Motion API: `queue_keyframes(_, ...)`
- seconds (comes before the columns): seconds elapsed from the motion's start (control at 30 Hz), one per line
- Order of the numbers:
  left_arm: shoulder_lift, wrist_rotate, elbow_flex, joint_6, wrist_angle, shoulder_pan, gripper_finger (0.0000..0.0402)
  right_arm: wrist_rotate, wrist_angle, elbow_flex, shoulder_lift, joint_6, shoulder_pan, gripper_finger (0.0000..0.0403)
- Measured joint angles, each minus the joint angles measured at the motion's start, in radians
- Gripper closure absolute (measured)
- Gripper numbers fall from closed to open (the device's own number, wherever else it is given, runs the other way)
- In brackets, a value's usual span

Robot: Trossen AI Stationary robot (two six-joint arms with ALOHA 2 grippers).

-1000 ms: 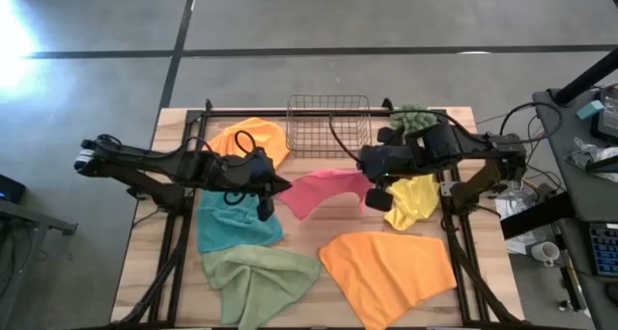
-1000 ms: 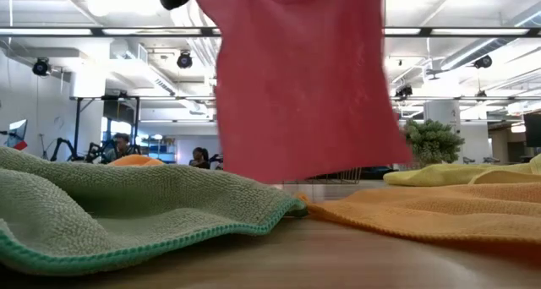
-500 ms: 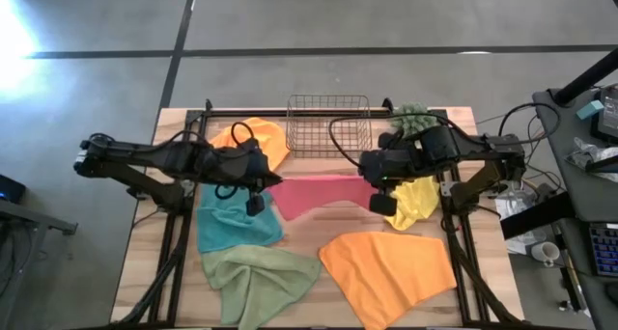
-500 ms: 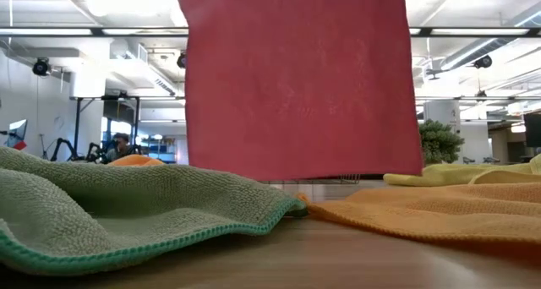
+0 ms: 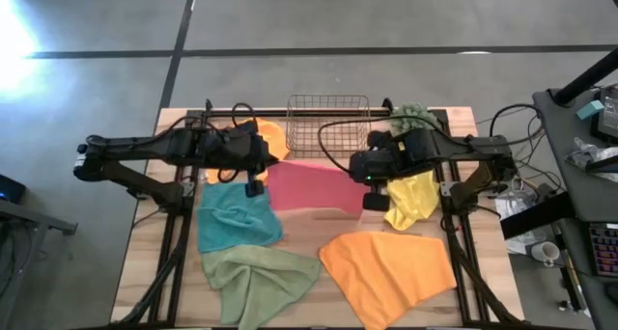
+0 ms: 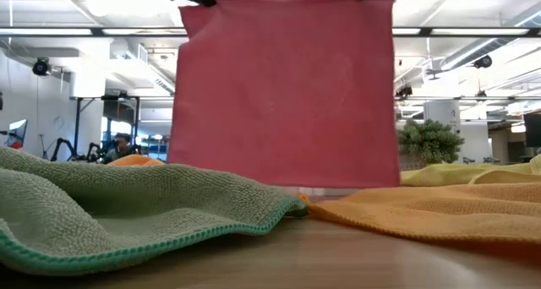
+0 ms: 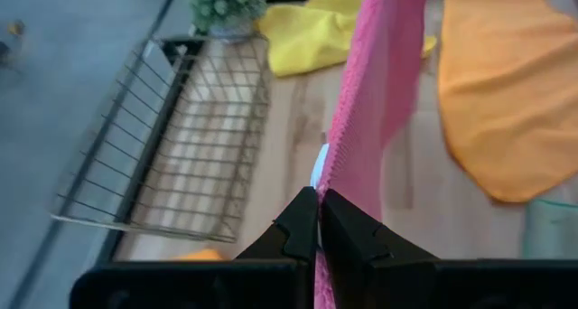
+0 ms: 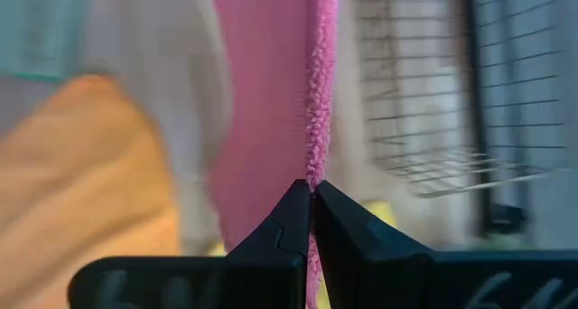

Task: Fold microfiber towels
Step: Fold the pink microfiber cloth

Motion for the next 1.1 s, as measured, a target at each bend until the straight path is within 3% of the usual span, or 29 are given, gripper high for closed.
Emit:
queue_keyframes(0.3, 0.001, -0.003, 0.027, 0.099, -0.002, 0.076, 0.0401, 0.230, -0.002, 0.018, -0.005, -0.069, -0.023, 0.0394)
queue_keyframes(0.37, -0.001, 0.040, 0.024, 0.071, -0.019, 0.075, 0.0401, 0.188, -0.001, 0.026, -0.006, -0.052, -0.023, 0.0394)
queue_keyframes(0.57, 0.012, 0.233, -0.018, -0.056, -0.099, 0.036, 0.0401, -0.084, 0.001, 0.005, 0.005, 0.085, 0.004, 0.0394)
queue_keyframes(0.9, 0.069, 0.413, -0.159, -0.248, -0.072, -0.031, 0.0401, -0.291, -0.001, -0.081, 0.078, 0.269, 0.063, 0.0394)
queue_keyframes(1.1, 0.111, 0.505, -0.178, -0.315, -0.050, -0.077, 0.0401, -0.341, 0.030, -0.128, 0.110, 0.314, 0.113, 0.0394)
